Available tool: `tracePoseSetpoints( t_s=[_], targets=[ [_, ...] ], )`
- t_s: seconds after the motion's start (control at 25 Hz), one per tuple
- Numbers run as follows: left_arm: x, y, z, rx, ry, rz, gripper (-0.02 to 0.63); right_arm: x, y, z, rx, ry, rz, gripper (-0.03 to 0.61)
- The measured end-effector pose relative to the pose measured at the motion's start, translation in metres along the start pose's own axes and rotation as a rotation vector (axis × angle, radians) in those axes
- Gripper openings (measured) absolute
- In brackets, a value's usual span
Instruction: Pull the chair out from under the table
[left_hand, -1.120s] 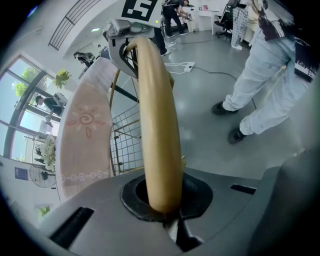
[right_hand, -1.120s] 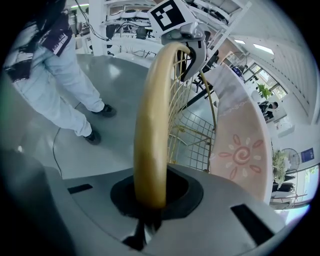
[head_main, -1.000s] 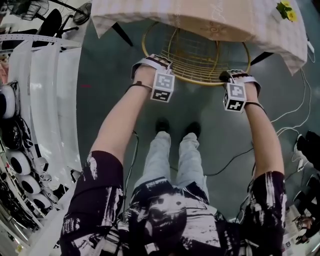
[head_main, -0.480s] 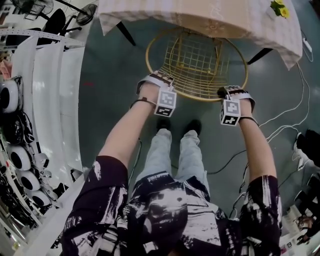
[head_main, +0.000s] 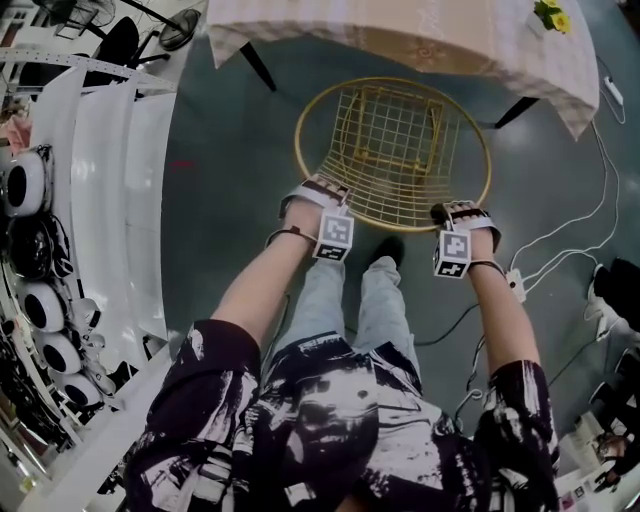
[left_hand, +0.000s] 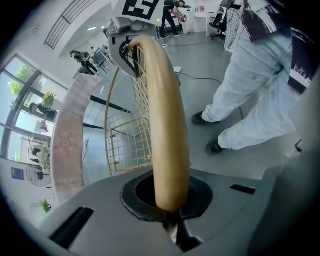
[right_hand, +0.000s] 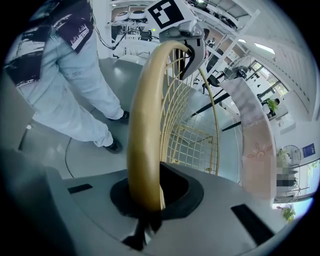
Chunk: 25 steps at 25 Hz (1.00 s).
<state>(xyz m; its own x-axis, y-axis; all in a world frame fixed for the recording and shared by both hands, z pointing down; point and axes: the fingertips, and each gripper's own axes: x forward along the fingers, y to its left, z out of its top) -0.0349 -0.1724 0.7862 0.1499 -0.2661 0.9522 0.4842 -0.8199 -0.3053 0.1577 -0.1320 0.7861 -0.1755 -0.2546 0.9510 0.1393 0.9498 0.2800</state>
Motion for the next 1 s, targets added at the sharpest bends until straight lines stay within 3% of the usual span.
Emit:
tracePoseSetpoints(
  t_s=[0.48,1.0],
  targets=[
    [-0.023,-0.067,0.036,-0.025,-0.006,-0.04,-0.002,-0.019,0.072,0.016,-0.01,0.005,0.009,0.009],
    [-0.032,-0.101,0.053,-0.032,-0.005,-0.053,-0.001,-0.026,0.108,0.025,-0.009,0.0,0.014,0.011]
  ],
)
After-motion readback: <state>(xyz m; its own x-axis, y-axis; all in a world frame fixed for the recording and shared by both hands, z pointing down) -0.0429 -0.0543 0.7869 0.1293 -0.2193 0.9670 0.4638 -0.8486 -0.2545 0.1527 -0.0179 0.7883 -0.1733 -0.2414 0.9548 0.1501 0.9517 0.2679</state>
